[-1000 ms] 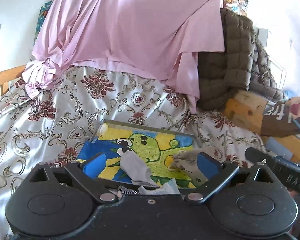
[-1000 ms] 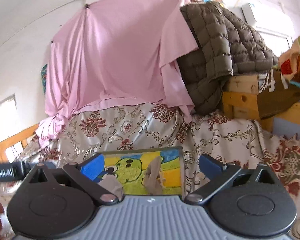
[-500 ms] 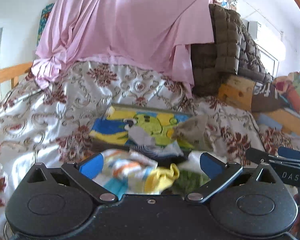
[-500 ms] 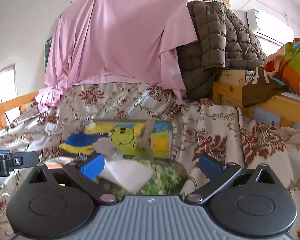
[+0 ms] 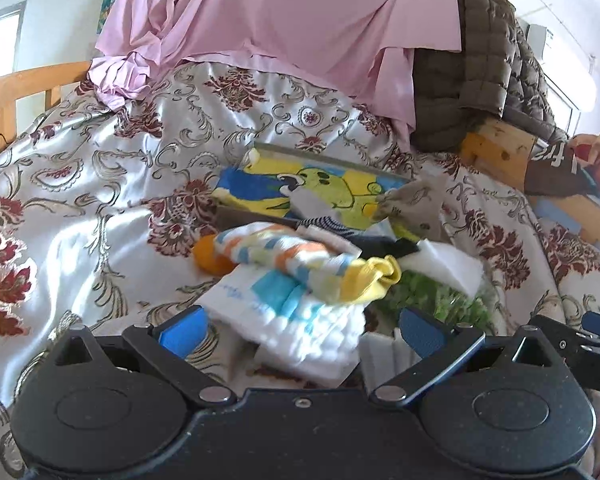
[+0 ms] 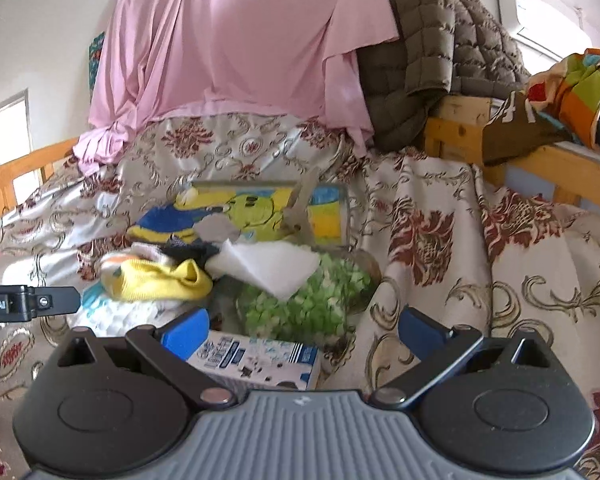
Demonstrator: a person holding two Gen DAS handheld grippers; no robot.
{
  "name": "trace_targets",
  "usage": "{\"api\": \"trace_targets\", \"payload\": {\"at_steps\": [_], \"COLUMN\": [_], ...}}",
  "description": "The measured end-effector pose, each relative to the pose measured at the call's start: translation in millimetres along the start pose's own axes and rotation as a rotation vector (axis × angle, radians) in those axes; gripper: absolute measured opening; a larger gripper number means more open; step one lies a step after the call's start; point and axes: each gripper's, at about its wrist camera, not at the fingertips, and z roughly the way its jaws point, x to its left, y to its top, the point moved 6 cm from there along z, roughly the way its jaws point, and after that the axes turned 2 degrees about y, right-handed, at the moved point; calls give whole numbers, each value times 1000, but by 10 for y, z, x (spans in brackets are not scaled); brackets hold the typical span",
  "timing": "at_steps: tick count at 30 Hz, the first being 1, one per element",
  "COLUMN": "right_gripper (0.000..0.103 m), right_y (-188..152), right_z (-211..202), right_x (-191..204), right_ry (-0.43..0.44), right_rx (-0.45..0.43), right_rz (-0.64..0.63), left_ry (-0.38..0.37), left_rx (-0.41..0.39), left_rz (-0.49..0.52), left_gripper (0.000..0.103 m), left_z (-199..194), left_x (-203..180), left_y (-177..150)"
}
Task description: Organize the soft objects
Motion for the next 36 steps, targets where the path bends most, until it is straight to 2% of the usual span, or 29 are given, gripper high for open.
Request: {"api": "trace_targets", "payload": {"at_steps": [7,13,17,23,28,32,36], "right_gripper": [103,103,103,103,103,103,103], "right_y": [-66,-83,-68,-108,-191,-253,-286], "right_z": [150,182,149,184,206,203,234], "right_x": [-20,70,177,331,543,693,743], "right_ry": [37,75,119,169,222,242,245], "right_rx": [73,93,80,111,134,133,143], "right_rz": [47,19,-23,-91,-201,-286,-307], "left_ry": [-3,-2,-2,11,20,17,6], "left_rx": [38,73,86,95,82,83,77], "left_rz": [2,5,13,7,23,33,34], "left_gripper": [102,102,102,102,102,102,102], "left_z": [54,111,125,159,182,221,265], "left_x": [65,78,66,105,139,152,152], "left_y": [-148,-255,-282,-284,-241,-209,-174]}}
